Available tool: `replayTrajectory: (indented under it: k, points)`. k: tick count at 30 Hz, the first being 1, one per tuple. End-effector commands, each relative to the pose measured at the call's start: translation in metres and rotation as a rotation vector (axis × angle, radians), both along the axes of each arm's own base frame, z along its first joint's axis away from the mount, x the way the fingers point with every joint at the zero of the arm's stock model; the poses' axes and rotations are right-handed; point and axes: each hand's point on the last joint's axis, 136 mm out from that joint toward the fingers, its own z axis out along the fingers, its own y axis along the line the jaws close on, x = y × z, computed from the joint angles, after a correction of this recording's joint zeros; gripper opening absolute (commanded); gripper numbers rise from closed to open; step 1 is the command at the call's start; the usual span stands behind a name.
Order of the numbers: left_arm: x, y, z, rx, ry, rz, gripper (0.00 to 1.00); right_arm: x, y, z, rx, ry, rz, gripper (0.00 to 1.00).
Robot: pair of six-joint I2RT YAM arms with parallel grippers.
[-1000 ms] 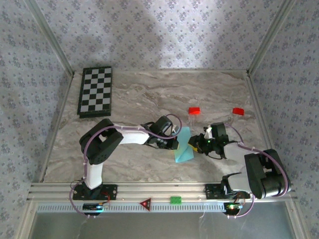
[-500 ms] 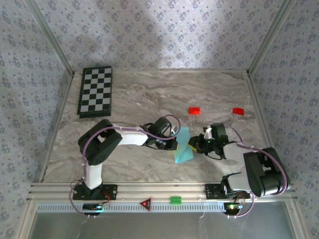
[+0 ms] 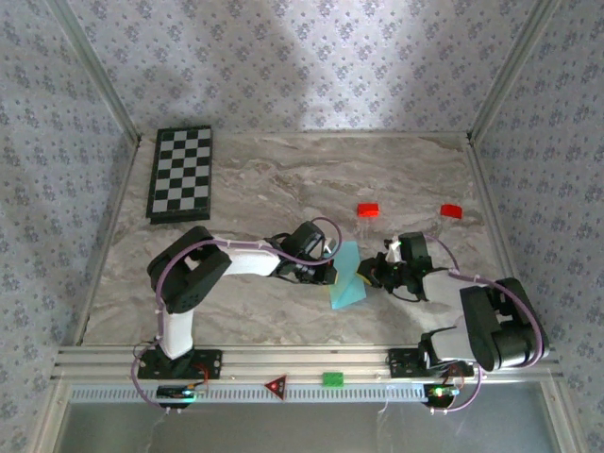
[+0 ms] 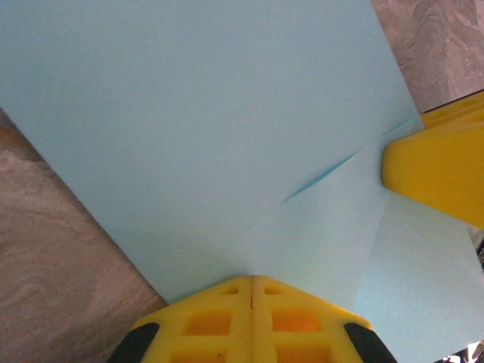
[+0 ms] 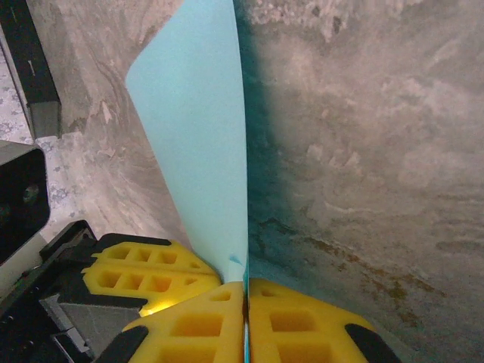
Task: Fold a paper plane with a square sheet of paper (pick it up from the middle)
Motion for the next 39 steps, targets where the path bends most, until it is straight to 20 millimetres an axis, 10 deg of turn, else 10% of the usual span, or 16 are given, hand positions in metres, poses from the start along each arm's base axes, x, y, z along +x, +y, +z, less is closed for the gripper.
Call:
replayTrajectory:
  k: [1, 10, 25, 33, 39]
  points:
    - [-0.001, -0.001, 0.024, -0.058, -0.037, 0.004, 0.06, 0.002, 0.001, 0.012, 0.012, -0.052, 0.015, 0.11]
    - [0.013, 0.031, 0.091, -0.134, -0.274, 0.123, 0.25, 0.004, 0.005, 0.060, -0.229, -0.246, 0.095, 0.10]
    - [0.027, 0.195, 0.120, -0.022, -0.400, 0.574, 0.47, 0.021, -0.050, 0.125, -1.387, -0.406, 0.161, 0.10]
    - [0.015, 0.260, 0.133, 0.024, -0.429, 0.745, 0.62, 0.032, 0.022, 0.089, -1.569, -0.435, 0.309, 0.11]
    - [0.002, 0.295, 0.147, 0.066, -0.471, 0.839, 0.69, 0.020, 0.119, 0.038, -1.271, -0.351, 0.481, 0.15]
